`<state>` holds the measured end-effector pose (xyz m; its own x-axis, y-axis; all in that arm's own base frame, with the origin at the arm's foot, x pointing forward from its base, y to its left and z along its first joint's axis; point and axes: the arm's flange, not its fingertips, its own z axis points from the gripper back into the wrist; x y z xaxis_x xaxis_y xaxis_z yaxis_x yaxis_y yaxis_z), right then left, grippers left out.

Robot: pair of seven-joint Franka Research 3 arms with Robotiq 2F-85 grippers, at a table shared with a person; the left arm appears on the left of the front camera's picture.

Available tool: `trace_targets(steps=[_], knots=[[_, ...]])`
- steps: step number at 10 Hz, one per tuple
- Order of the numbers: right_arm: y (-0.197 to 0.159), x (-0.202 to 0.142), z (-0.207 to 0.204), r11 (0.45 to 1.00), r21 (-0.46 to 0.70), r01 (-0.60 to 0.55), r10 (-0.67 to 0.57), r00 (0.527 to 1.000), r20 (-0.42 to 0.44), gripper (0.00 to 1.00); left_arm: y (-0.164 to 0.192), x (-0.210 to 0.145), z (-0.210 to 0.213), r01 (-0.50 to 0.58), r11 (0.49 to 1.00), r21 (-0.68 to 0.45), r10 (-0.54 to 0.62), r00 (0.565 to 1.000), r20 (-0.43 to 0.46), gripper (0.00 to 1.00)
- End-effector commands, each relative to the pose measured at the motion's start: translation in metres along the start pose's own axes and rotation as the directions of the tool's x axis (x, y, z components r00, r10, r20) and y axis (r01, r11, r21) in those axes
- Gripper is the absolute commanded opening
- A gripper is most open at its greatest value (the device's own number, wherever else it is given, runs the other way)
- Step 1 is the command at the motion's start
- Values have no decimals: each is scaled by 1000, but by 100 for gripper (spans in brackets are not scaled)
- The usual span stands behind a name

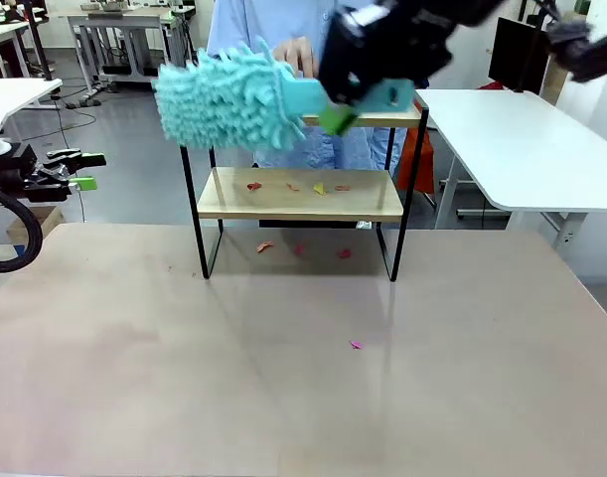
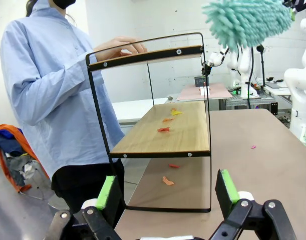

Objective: Clean the shelf.
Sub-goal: Clean the specific section of the Shelf indicated by the human with the Duster.

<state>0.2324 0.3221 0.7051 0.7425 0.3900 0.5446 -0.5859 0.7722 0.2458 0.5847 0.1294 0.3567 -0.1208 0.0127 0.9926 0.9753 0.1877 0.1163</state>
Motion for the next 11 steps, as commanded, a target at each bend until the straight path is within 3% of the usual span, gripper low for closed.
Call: trace_targets(steps=[1,3,5,7,9,11], knots=[[14,35,-22,992,-87,90,-84,994,76,12,0,2,0,7,1000,1,-7,1000,-1,100],[30,65,-45,962,-165,218,-186,964,187,12,0,2,0,7,1000,1,-7,1000,-1,100],[46,93,-62,940,-166,298,-244,927,284,12,0,2,0,7,1000,1,-7,1000,-1,100],[56,113,-84,917,-173,359,-294,903,314,12,0,2,0,7,1000,1,-7,1000,-1,100],[60,134,-113,877,-152,457,-376,847,376,12,0,2,0,7,1000,1,-7,1000,-1,100],[59,146,-142,856,-164,491,-403,831,384,12,0,2,0,7,1000,1,-7,1000,-1,100]])
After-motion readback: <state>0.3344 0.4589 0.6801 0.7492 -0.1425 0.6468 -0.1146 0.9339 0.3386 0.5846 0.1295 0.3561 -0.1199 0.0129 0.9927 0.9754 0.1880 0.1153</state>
